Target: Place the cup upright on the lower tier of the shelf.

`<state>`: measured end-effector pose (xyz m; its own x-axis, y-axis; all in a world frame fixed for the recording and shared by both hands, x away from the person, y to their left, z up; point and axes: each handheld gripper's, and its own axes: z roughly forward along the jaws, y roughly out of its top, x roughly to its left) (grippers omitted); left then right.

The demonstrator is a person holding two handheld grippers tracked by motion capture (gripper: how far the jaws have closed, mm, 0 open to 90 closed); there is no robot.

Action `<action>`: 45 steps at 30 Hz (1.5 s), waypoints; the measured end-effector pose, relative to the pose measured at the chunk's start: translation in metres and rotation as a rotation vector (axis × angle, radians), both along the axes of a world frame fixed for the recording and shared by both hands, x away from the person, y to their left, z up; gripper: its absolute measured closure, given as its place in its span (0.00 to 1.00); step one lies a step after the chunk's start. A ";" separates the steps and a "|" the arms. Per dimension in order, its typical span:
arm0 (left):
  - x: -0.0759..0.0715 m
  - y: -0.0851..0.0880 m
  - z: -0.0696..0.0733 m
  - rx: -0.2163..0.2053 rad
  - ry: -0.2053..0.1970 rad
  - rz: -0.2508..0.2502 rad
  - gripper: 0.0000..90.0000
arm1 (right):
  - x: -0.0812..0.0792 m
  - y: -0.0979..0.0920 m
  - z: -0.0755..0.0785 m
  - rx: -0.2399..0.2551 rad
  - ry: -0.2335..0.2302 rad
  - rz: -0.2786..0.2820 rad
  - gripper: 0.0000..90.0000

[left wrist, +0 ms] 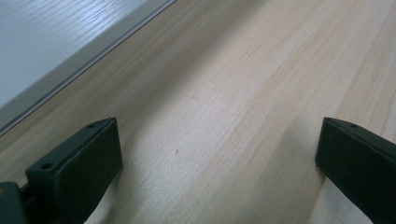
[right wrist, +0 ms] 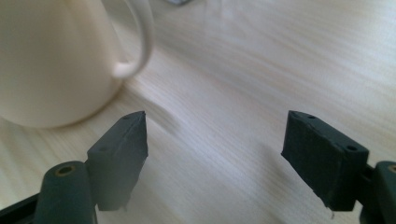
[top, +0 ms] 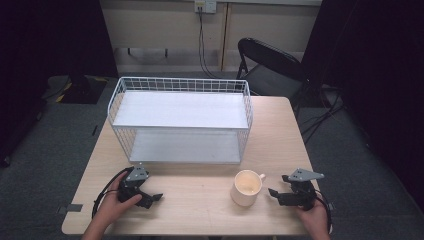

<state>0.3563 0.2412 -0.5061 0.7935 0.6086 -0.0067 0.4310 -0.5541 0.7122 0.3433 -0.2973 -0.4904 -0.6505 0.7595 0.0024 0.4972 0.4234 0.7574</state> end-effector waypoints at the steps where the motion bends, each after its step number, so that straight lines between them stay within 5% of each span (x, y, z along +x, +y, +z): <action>1: 0.000 0.000 0.000 0.000 0.000 0.000 0.00 | 0.000 0.000 0.000 0.000 0.000 0.000 0.24; 5: 0.000 0.000 0.000 0.000 0.000 0.000 0.00 | -0.007 0.003 0.016 0.043 -0.027 0.017 0.24; 17: 0.000 0.000 0.000 -0.001 0.000 0.001 0.00 | -0.010 0.000 0.035 0.096 -0.008 0.012 0.31; 29: 0.000 0.000 0.000 -0.001 0.000 0.000 0.00 | -0.011 0.004 0.049 0.107 -0.018 0.007 0.33; 45: 0.000 0.000 0.000 0.001 0.001 -0.001 0.00 | -0.012 0.019 0.066 0.104 -0.014 0.069 0.38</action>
<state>0.3562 0.2412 -0.5060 0.7939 0.6080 -0.0069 0.4314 -0.5552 0.7111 0.3311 -0.2781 -0.4240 -0.7017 0.7090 0.0693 0.4585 0.3750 0.8057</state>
